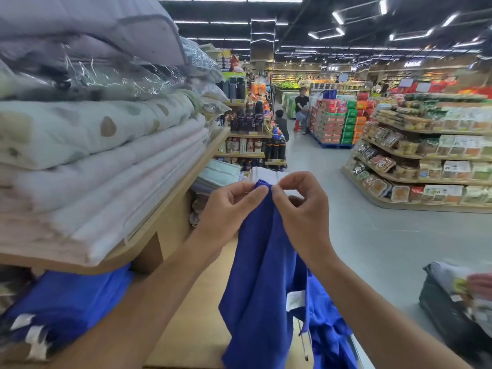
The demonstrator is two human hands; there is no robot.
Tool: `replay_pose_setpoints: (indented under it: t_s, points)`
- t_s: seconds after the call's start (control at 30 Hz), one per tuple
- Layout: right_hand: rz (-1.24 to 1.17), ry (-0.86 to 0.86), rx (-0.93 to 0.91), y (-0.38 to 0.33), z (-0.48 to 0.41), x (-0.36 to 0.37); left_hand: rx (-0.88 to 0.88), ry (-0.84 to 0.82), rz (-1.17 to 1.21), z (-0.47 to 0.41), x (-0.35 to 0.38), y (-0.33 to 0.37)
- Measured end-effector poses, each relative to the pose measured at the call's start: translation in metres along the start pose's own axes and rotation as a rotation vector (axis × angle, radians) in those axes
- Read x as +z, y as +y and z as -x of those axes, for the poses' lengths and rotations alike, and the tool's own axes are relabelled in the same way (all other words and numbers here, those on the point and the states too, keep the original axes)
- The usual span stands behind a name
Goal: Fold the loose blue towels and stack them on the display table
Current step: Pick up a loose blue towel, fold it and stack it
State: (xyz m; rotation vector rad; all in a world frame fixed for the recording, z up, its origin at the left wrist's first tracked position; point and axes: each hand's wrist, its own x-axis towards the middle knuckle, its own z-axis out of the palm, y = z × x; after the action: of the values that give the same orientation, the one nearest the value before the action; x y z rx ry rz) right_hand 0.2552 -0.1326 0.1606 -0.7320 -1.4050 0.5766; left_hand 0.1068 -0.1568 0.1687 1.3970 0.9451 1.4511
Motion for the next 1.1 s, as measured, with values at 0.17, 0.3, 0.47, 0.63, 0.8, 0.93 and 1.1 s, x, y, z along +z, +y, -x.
replay_pose_setpoints:
  t_s: [0.17,0.3,0.47,0.63,0.8,0.93,1.1]
  points:
    - [-0.022,-0.227,0.043,-0.006,-0.016,-0.010,0.052,0.022,-0.139,-0.016,-0.006,0.020]
    - [-0.070,-0.447,0.170,-0.017,-0.041,-0.023,0.079,-0.075,-0.255,-0.033,-0.010,0.050]
    - [-0.115,-0.652,0.223,-0.028,-0.069,-0.031,0.138,-0.119,-0.298,-0.050,-0.015,0.085]
    - [-0.146,-0.664,0.175,-0.033,-0.080,-0.023,0.208,-0.180,-0.379,-0.066,-0.023,0.116]
    - [-0.123,-0.693,0.141,-0.039,-0.090,-0.018,0.239,-0.209,-0.466,-0.078,-0.036,0.139]
    - [-0.034,-0.748,0.166,-0.035,-0.087,-0.020,0.270,-0.110,-0.479,-0.086,-0.044,0.149]
    - [0.083,-0.788,0.244,-0.020,-0.080,-0.035,0.314,0.043,-0.435,-0.095,-0.059,0.157]
